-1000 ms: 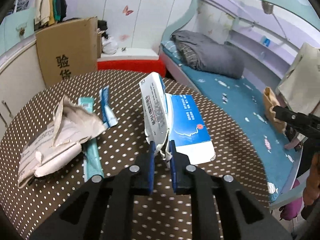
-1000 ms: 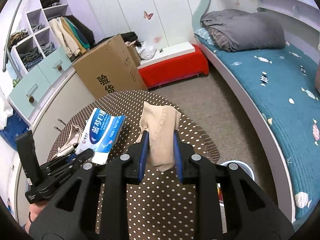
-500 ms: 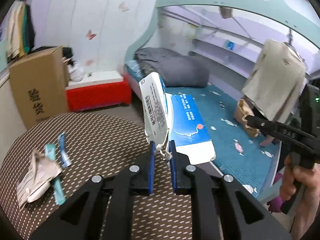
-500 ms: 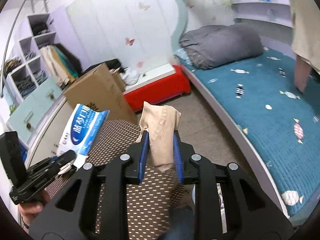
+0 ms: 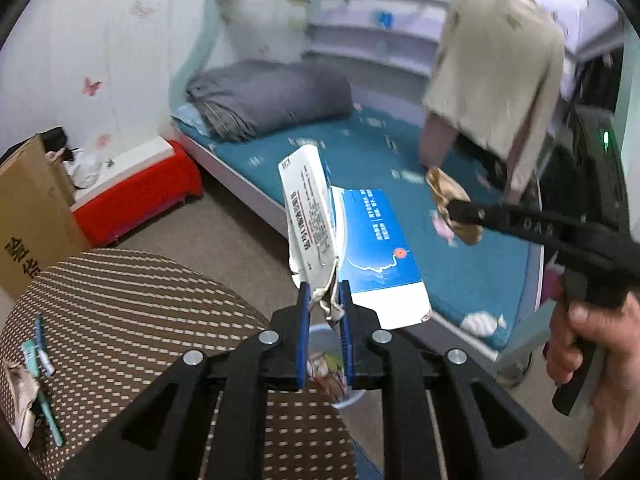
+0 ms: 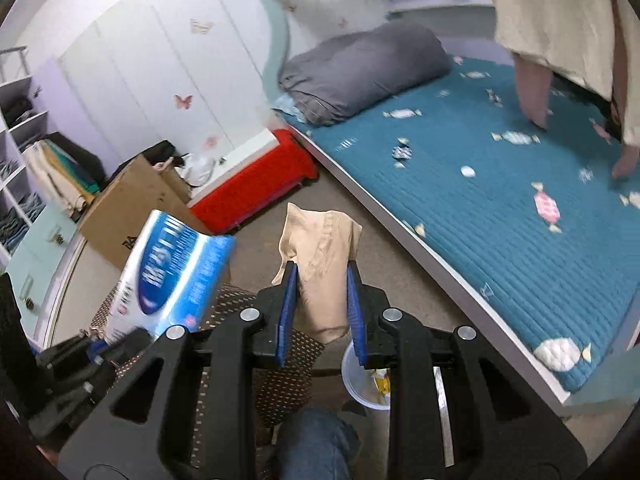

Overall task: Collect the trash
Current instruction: 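Carry the tissue box and beige cloth to the bin and open both tools, then move both tools back over the table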

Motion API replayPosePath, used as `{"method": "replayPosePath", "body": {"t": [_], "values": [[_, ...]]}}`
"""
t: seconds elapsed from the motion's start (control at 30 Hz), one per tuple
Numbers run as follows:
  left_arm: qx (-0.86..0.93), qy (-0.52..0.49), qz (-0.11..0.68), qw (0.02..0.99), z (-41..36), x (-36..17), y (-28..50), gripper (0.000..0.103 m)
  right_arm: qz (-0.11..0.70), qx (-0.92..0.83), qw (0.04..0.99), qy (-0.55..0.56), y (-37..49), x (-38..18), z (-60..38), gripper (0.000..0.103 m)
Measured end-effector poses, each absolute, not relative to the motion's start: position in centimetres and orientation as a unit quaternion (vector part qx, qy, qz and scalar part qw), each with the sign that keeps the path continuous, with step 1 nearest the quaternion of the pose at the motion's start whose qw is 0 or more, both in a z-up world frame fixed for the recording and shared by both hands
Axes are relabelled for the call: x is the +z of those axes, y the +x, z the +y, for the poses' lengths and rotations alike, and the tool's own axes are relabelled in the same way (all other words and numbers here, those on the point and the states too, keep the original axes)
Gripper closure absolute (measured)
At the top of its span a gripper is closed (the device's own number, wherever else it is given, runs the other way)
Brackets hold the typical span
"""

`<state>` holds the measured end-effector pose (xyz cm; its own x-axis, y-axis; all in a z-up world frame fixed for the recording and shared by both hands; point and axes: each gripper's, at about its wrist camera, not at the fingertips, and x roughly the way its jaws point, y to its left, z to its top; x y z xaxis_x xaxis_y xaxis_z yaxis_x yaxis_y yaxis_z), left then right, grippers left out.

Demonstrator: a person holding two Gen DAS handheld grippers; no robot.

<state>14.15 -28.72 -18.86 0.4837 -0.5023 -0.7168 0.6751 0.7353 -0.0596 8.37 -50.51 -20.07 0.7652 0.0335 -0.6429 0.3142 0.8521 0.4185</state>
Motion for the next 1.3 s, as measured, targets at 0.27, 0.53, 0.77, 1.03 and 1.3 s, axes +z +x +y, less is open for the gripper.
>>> {"method": "replayPosePath", "body": {"t": [0.27, 0.53, 0.77, 1.03, 1.3], "values": [[-0.330, 0.194, 0.446, 0.809, -34.7, -26.2, 15.8, 0.090, 0.395, -0.084, 0.866, 0.294, 10.2, -27.3, -52.0, 0.079], [-0.309, 0.270, 0.496, 0.765, -38.3, -31.2, 17.8, 0.083, 0.442, -0.076, 0.834, 0.320, 13.1, -32.8, -52.2, 0.079], [-0.272, 0.290, 0.471, 0.788, -38.6, -30.1, 19.1, 0.013, 0.478, -0.075, 0.797, 0.362, 14.7, -37.9, -52.8, 0.030], [-0.271, 0.224, 0.457, 0.817, -35.4, -27.6, 19.1, 0.013, 0.486, -0.108, 0.782, 0.374, 13.3, -39.0, -52.2, 0.006], [-0.285, 0.178, 0.424, 0.841, -32.8, -23.8, 16.8, 0.013, 0.454, -0.127, 0.807, 0.355, 12.0, -34.3, -51.6, 0.006]]}}
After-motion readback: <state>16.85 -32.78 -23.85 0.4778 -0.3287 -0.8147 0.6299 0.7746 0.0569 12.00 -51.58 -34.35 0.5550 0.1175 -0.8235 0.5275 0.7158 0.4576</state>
